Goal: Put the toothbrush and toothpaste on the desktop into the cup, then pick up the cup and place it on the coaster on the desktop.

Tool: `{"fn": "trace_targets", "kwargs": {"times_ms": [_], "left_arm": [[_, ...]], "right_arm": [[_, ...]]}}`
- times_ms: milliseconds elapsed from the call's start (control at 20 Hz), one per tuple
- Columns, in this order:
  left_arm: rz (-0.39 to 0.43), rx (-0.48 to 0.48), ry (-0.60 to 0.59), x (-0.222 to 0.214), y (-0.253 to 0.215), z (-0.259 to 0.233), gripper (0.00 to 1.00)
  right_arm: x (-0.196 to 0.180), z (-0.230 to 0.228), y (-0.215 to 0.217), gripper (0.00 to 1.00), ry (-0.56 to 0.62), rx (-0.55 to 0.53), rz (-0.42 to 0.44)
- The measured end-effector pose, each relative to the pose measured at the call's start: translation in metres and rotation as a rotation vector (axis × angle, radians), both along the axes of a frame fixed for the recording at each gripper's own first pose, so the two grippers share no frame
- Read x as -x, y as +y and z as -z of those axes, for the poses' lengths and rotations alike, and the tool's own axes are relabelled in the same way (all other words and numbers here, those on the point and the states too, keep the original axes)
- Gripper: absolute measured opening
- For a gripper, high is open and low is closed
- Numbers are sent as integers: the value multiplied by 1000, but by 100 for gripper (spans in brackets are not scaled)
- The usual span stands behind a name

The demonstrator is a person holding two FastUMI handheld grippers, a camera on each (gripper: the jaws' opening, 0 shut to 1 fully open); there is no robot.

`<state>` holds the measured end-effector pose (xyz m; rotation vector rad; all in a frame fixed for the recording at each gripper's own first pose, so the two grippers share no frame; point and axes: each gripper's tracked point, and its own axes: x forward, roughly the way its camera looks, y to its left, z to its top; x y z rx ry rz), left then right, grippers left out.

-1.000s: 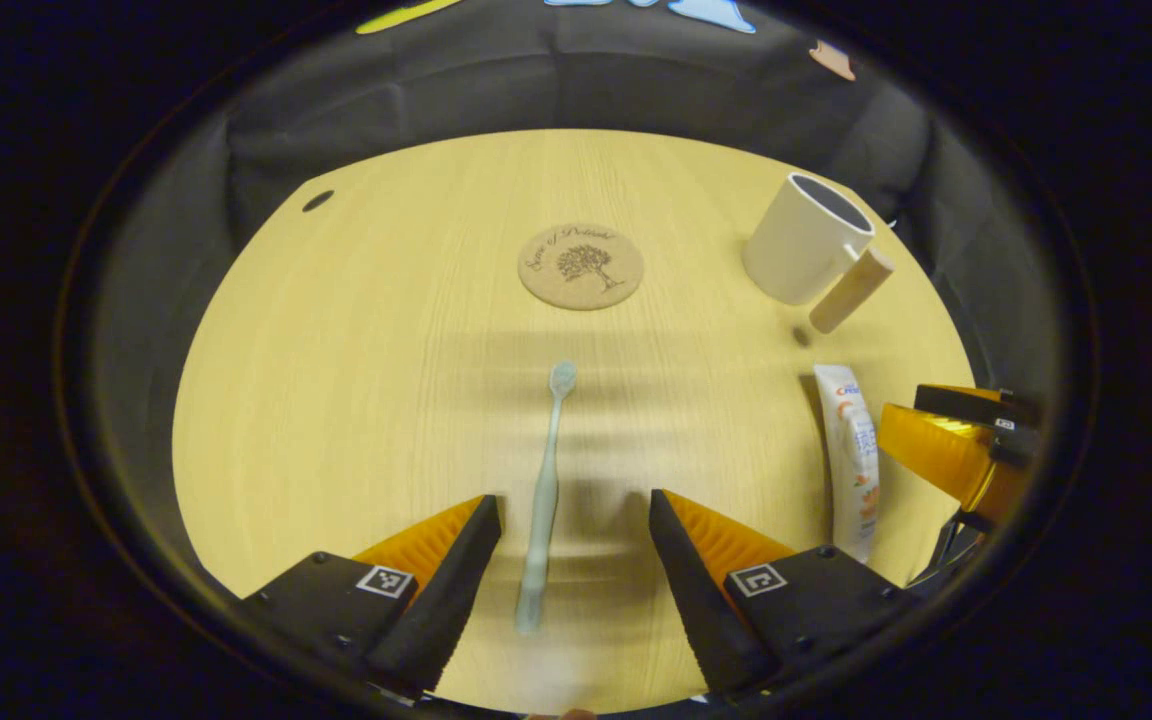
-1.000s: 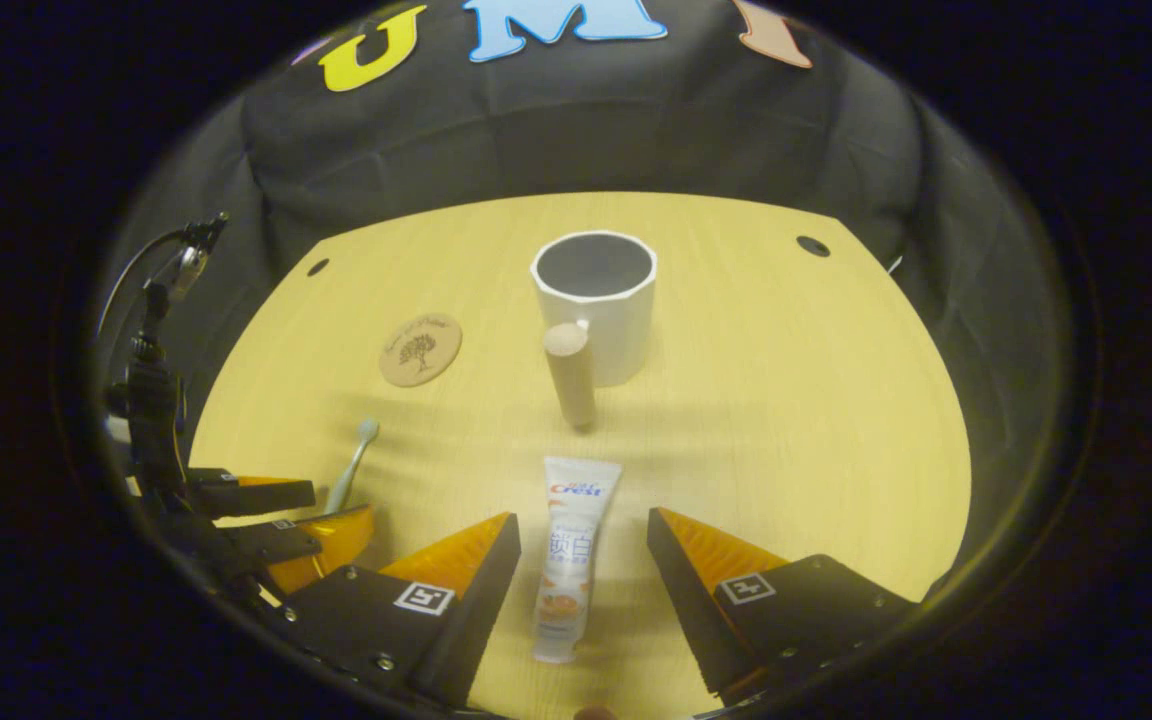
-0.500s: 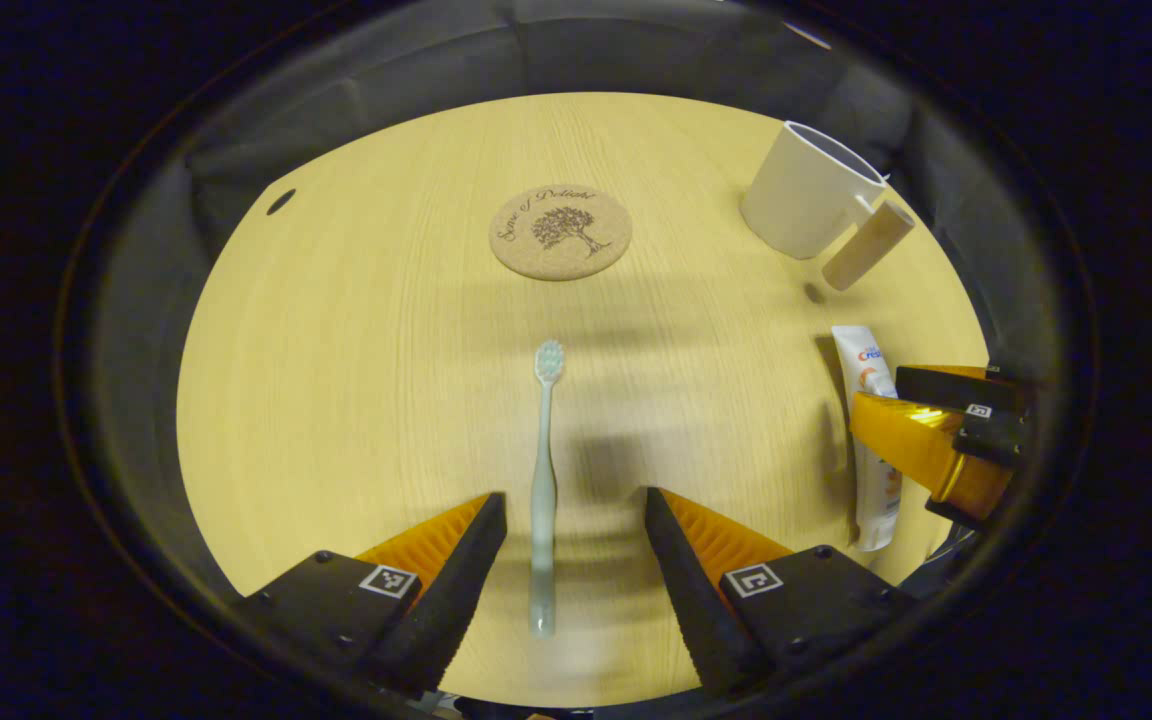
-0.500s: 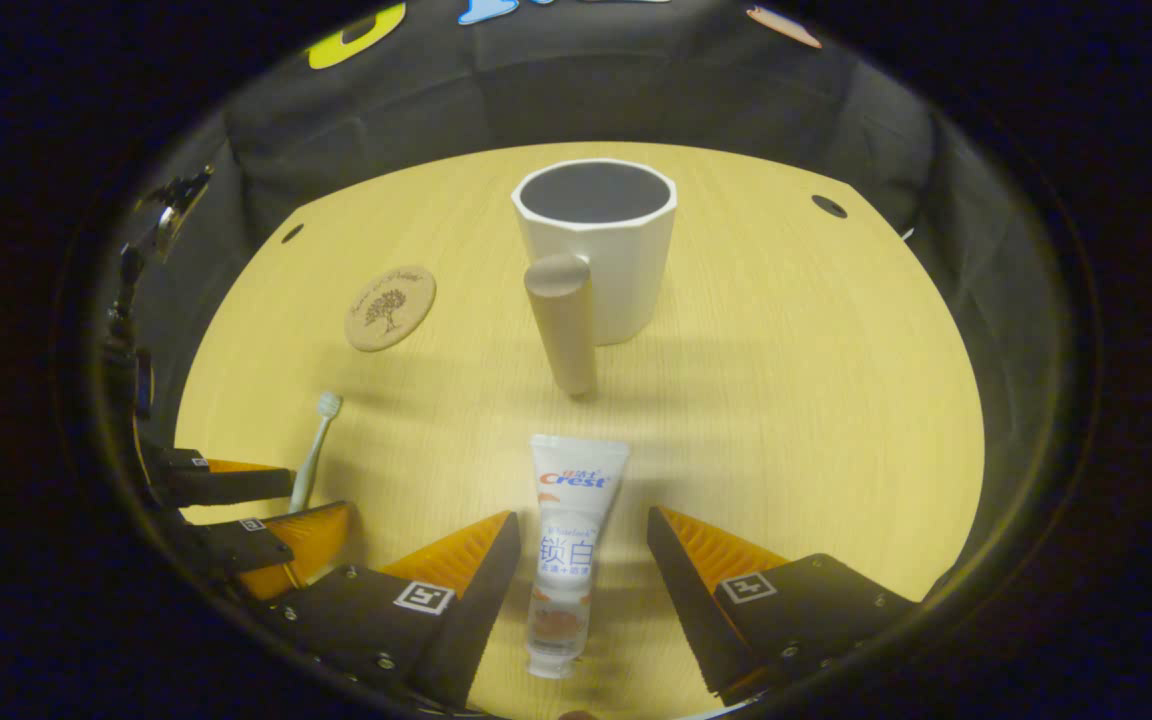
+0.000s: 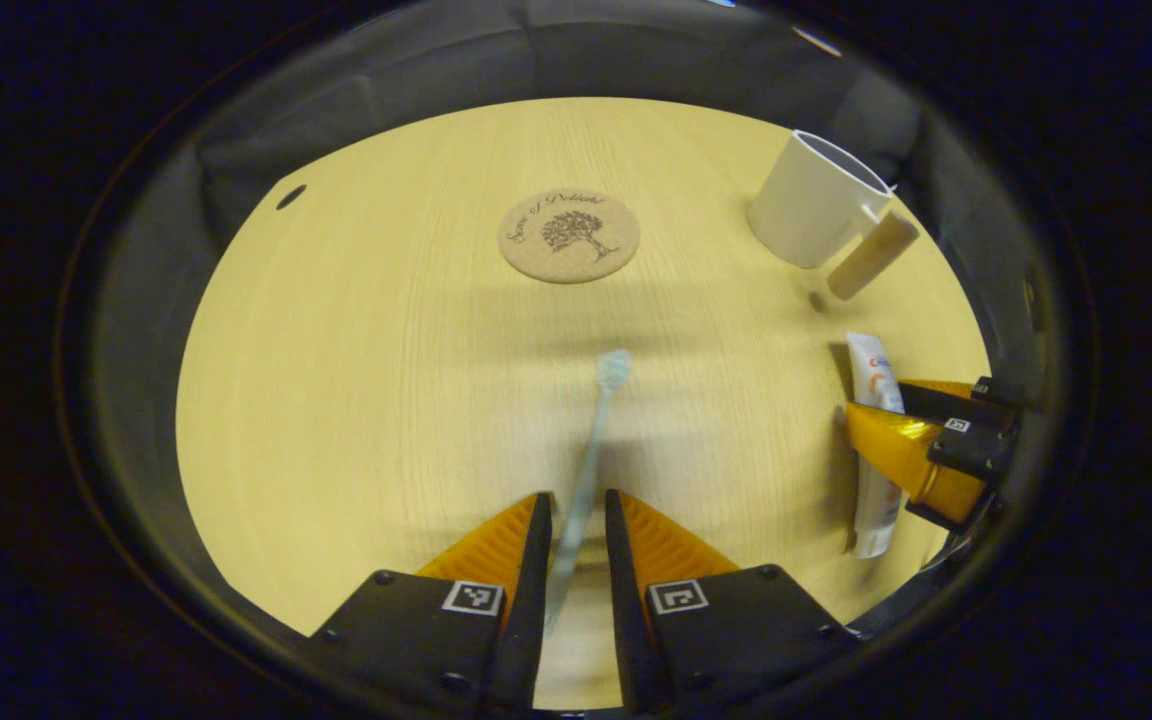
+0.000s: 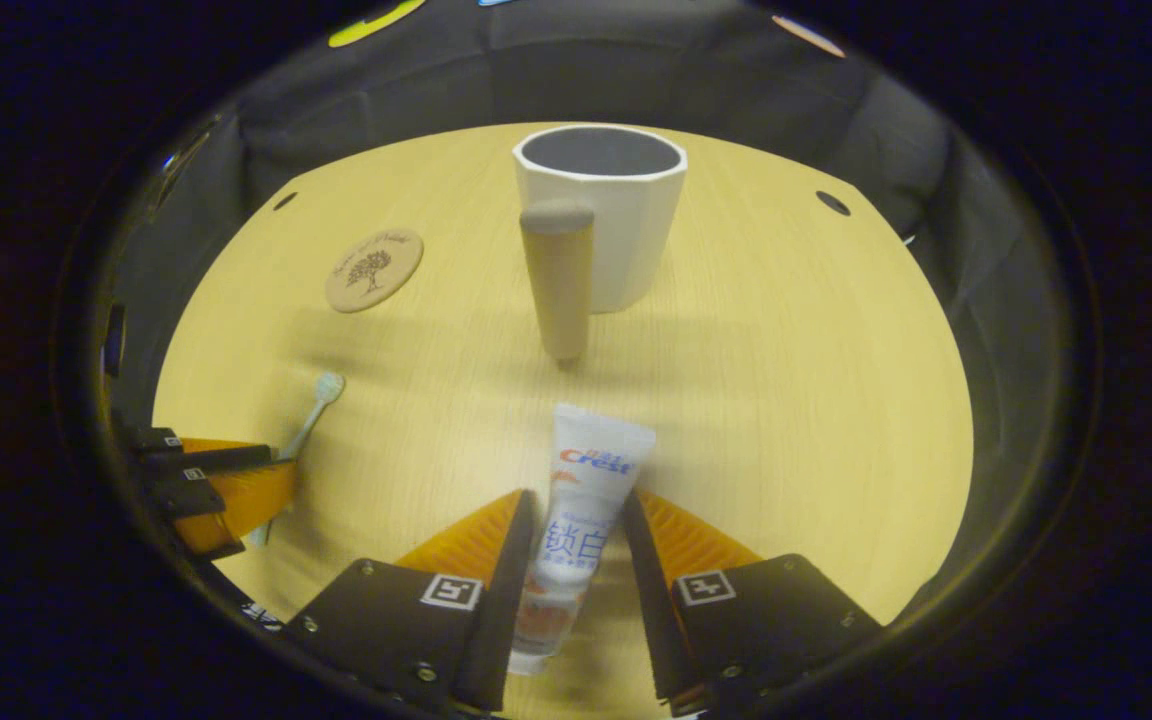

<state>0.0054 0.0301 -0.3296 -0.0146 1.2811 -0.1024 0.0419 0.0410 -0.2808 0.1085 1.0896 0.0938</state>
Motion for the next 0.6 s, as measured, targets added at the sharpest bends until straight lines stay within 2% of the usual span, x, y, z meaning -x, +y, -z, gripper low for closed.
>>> {"fn": "trace_targets", "kwargs": {"times_ms": [100, 150, 250, 300, 350, 400, 500, 600], "left_arm": [[-7, -2, -21, -2, 2, -2, 40], [-4, 1, -28, -1, 1, -2, 21], [6, -1, -49, -1, 2, 0, 21], [7, 1, -44, 1, 1, 0, 17], [20, 1, -54, 0, 1, 0, 12], [21, 1, -53, 0, 1, -1, 12], [16, 4, -66, -2, 1, 0, 12], [29, 7, -82, -1, 0, -1, 8]], "right_arm": [[1, -1, 0, 48, -10, -10, -10], [4, -4, -1, 39, -9, -18, 4], [2, 1, -4, 35, -19, -30, 19], [3, -1, -1, 25, -27, -42, 24], [5, -2, -2, 25, -25, -56, 23], [5, -2, -2, 25, -29, -65, 23], [4, -3, -2, 18, -53, -85, 26], [4, -5, -1, 18, -64, -111, 25]]}}
